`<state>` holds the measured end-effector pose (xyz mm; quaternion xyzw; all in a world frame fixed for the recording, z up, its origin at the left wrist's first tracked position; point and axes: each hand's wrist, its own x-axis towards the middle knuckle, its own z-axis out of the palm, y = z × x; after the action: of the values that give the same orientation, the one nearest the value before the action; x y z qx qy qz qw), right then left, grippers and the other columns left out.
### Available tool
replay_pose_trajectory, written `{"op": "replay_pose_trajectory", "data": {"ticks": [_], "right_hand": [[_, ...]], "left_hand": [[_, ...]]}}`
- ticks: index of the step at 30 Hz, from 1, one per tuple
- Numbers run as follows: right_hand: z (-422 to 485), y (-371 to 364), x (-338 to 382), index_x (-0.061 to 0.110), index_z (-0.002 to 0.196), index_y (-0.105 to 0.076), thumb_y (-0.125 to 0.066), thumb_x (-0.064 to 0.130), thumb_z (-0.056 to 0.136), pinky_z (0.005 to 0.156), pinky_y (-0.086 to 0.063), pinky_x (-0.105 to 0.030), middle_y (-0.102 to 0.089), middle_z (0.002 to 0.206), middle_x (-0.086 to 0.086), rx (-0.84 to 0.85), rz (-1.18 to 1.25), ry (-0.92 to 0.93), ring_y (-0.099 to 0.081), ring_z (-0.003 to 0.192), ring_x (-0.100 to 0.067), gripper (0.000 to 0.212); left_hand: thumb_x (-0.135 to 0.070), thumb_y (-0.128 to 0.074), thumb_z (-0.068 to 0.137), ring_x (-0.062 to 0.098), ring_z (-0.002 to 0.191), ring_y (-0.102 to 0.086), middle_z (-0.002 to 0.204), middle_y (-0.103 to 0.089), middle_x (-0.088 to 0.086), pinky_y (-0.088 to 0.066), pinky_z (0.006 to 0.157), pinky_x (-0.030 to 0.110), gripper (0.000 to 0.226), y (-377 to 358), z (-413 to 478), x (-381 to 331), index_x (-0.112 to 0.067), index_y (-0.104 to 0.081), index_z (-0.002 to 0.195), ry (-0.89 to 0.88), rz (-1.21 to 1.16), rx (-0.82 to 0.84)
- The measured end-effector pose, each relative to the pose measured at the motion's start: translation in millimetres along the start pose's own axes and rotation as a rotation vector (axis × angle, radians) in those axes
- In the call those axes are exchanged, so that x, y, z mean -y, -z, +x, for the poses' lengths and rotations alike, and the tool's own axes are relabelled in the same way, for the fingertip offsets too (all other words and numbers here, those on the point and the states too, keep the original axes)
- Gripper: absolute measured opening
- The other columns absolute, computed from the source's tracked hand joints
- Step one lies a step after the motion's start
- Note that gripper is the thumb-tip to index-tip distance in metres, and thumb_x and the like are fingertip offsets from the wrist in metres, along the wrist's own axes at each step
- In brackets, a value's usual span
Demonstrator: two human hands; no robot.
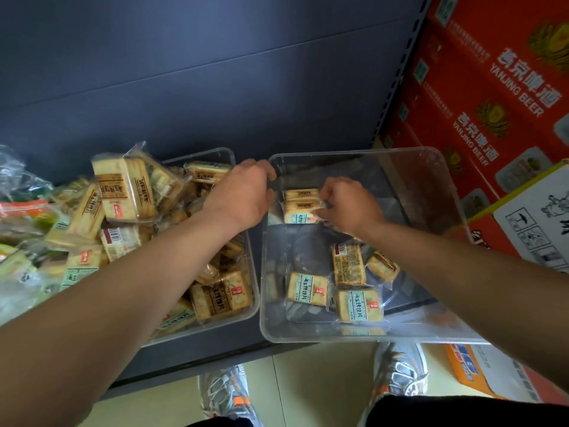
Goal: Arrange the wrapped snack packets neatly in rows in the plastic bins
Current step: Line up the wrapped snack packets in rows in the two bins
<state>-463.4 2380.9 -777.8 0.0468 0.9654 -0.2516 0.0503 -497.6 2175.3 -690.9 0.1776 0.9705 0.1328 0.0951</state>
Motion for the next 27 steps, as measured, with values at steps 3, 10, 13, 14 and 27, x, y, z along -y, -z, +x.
{"op": "replay_pose_trajectory", "data": {"ticks": [3,10,13,14,27], "right_hand": [[-22,13,4,0.033,0.089,-0.057,-0.078,0.040,0.085,0.076,-0.052,-0.034,-0.064,0.096,0.010,0.101,0.004,0.079,-0.064,0.089,-0.016,0.023],[-87,-17,19,0.029,0.132,-0.060,-0.074,0.058,0.082,0.093,-0.043,-0.034,-0.065,0.127,0.009,0.540,-0.319,0.342,-0.058,0.117,-0.016,0.059],[-84,-22,16,0.029,0.127,-0.063,-0.073,0.066,0.078,0.106,-0.040,-0.047,-0.069,0.120,0.007,0.550,-0.404,0.303,-0.058,0.119,-0.022,0.062],[-82,-21,14,0.029,0.124,-0.064,-0.074,0.066,0.077,0.107,-0.038,-0.047,-0.070,0.115,0.008,0.580,-0.385,0.277,-0.058,0.118,-0.021,0.061],[-26,-16,16,0.022,0.123,-0.047,-0.076,0.033,0.087,0.082,-0.054,-0.044,-0.056,0.131,-0.006,0.095,-0.187,0.107,-0.063,0.107,-0.035,0.048]], "left_hand": [[-0.020,-0.058,0.100,0.029,0.114,-0.059,0.127,-0.056,0.006,-0.052,0.097,0.048,0.035,2,-3,-3,-0.020,-0.055,0.135,-0.005,0.047,0.014],[-0.020,-0.057,0.099,0.032,0.111,-0.060,0.125,-0.052,0.007,-0.053,0.093,0.050,0.034,3,-7,-7,-0.022,-0.055,0.133,-0.014,0.135,0.012],[-0.021,-0.054,0.100,0.032,0.110,-0.060,0.125,-0.051,0.007,-0.053,0.092,0.050,0.034,2,-7,-6,-0.022,-0.054,0.134,-0.025,0.141,0.017],[-0.022,-0.053,0.100,0.032,0.110,-0.060,0.124,-0.051,0.007,-0.053,0.092,0.050,0.034,1,-7,-5,-0.022,-0.054,0.135,-0.033,0.140,0.020],[-0.020,-0.053,0.101,0.032,0.110,-0.060,0.125,-0.050,0.005,-0.052,0.093,0.049,0.033,-3,-2,1,-0.020,-0.056,0.133,-0.061,0.135,0.010]]}}
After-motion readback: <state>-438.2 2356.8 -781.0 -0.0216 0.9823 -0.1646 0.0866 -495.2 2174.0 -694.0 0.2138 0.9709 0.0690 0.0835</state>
